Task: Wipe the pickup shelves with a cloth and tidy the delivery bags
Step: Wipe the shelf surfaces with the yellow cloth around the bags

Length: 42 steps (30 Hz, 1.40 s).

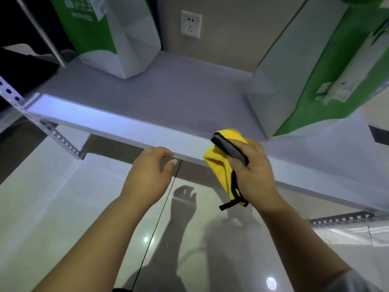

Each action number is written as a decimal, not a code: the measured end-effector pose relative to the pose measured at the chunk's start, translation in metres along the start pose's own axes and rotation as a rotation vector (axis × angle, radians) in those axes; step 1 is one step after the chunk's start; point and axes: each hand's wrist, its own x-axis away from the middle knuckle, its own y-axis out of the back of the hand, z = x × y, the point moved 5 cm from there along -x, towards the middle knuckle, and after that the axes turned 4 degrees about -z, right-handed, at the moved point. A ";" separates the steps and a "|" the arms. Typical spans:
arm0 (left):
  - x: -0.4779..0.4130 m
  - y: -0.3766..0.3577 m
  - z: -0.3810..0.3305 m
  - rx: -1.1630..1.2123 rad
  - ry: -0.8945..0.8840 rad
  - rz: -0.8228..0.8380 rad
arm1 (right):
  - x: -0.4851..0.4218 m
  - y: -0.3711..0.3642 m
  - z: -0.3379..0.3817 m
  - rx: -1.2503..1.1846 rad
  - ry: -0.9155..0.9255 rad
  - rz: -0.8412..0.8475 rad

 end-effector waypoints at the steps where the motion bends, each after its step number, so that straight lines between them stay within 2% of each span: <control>1: 0.002 -0.003 -0.004 0.046 0.011 0.002 | 0.003 -0.003 0.006 -0.008 0.020 0.024; 8: 0.007 -0.028 -0.039 0.609 0.193 0.141 | 0.014 0.005 0.027 -0.028 0.196 0.114; 11: 0.004 -0.032 -0.052 0.846 0.311 0.215 | 0.017 0.021 0.021 0.079 0.210 0.131; 14: 0.006 -0.041 -0.063 0.740 0.278 0.303 | 0.023 0.030 0.012 0.139 0.173 0.211; 17: 0.012 -0.048 -0.078 0.619 0.136 0.399 | 0.027 0.035 0.001 0.130 0.100 0.305; 20: 0.015 -0.050 -0.088 0.606 0.071 0.373 | 0.030 0.044 -0.010 -0.048 -0.057 0.385; 22: 0.018 -0.050 -0.092 0.575 0.029 0.352 | 0.030 0.051 -0.015 -0.141 -0.130 0.377; 27: 0.029 -0.046 -0.109 0.373 -0.090 0.346 | 0.023 0.066 -0.014 -0.052 -0.163 0.326; 35: 0.052 0.005 -0.151 0.226 -0.097 0.392 | 0.032 0.095 0.052 0.131 -0.122 0.524; 42: 0.081 0.082 -0.200 0.160 -0.039 0.376 | 0.034 0.150 0.150 0.221 -0.060 0.528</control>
